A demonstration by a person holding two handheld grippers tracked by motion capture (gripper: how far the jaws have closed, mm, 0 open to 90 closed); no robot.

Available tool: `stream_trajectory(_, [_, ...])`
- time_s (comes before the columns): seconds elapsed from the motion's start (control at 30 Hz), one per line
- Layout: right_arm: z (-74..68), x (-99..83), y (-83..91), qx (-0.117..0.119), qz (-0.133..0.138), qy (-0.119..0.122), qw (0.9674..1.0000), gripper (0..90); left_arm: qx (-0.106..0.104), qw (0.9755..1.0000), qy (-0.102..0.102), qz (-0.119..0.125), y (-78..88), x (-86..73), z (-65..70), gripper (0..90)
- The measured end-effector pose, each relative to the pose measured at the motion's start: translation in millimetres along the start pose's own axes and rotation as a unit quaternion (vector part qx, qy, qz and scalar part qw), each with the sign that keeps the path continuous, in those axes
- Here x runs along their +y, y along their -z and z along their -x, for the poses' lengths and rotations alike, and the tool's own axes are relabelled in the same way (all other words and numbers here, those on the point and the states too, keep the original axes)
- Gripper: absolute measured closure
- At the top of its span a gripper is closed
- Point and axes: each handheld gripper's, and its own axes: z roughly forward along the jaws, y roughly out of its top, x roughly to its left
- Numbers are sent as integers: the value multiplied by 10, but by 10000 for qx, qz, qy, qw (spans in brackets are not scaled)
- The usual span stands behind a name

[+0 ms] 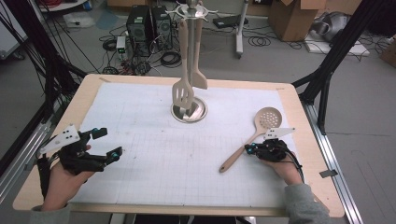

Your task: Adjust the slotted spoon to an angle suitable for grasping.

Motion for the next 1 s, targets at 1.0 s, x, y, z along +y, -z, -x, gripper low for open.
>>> stream_trajectory(1.0, [386,198,-31,-934,326,-582,9934,895,57,10000,41,-22,63,-39,3,39])
